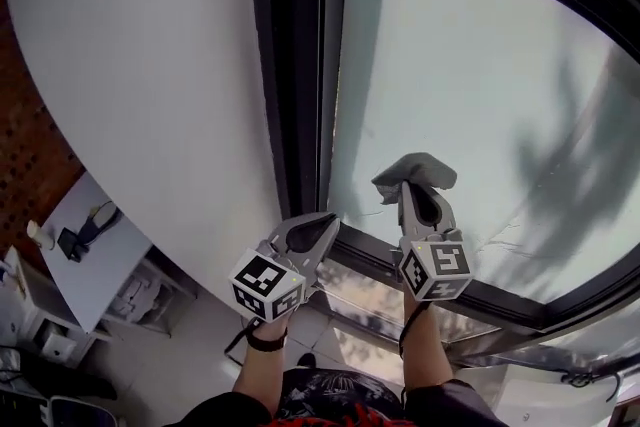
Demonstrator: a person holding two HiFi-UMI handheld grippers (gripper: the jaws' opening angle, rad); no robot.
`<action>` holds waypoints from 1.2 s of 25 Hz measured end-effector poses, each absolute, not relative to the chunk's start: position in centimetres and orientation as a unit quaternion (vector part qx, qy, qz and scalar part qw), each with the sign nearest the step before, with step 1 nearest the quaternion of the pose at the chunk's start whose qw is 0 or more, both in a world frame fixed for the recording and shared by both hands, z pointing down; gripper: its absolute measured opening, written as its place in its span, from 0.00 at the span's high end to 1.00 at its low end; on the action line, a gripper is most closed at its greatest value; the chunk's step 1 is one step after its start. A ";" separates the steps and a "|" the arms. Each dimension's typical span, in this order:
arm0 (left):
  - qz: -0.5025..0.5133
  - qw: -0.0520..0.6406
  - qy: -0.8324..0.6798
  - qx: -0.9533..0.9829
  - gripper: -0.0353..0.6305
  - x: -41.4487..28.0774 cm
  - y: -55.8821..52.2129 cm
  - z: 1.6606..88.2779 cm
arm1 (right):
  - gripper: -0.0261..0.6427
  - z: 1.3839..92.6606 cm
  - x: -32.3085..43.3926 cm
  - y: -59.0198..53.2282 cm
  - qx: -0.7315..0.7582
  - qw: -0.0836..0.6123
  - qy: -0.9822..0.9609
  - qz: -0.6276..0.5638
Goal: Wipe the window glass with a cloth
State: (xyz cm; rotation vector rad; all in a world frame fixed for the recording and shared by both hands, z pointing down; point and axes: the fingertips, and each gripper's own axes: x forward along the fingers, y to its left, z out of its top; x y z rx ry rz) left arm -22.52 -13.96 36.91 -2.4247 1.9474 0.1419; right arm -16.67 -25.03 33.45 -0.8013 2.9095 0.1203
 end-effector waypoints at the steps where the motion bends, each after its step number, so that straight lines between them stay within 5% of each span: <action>1: 0.046 0.015 0.633 -0.772 0.96 -23.4 -13.3 36.9 | 0.94 33.8 -18.8 -24.5 -0.254 0.057 0.965 0.037; 7: 0.051 0.014 0.656 -0.753 0.96 -26.2 -10.7 37.1 | 0.94 36.4 -28.8 -22.7 -0.209 0.028 0.977 0.014; 12: 0.049 0.005 0.641 -0.766 0.96 -25.7 -11.6 37.5 | 0.94 37.2 -29.0 -23.4 -0.222 0.016 0.975 0.013; 30: 0.044 -0.010 0.466 -0.884 0.96 -10.1 -20.9 38.0 | 0.94 39.8 16.0 -35.1 -0.606 0.030 0.795 0.000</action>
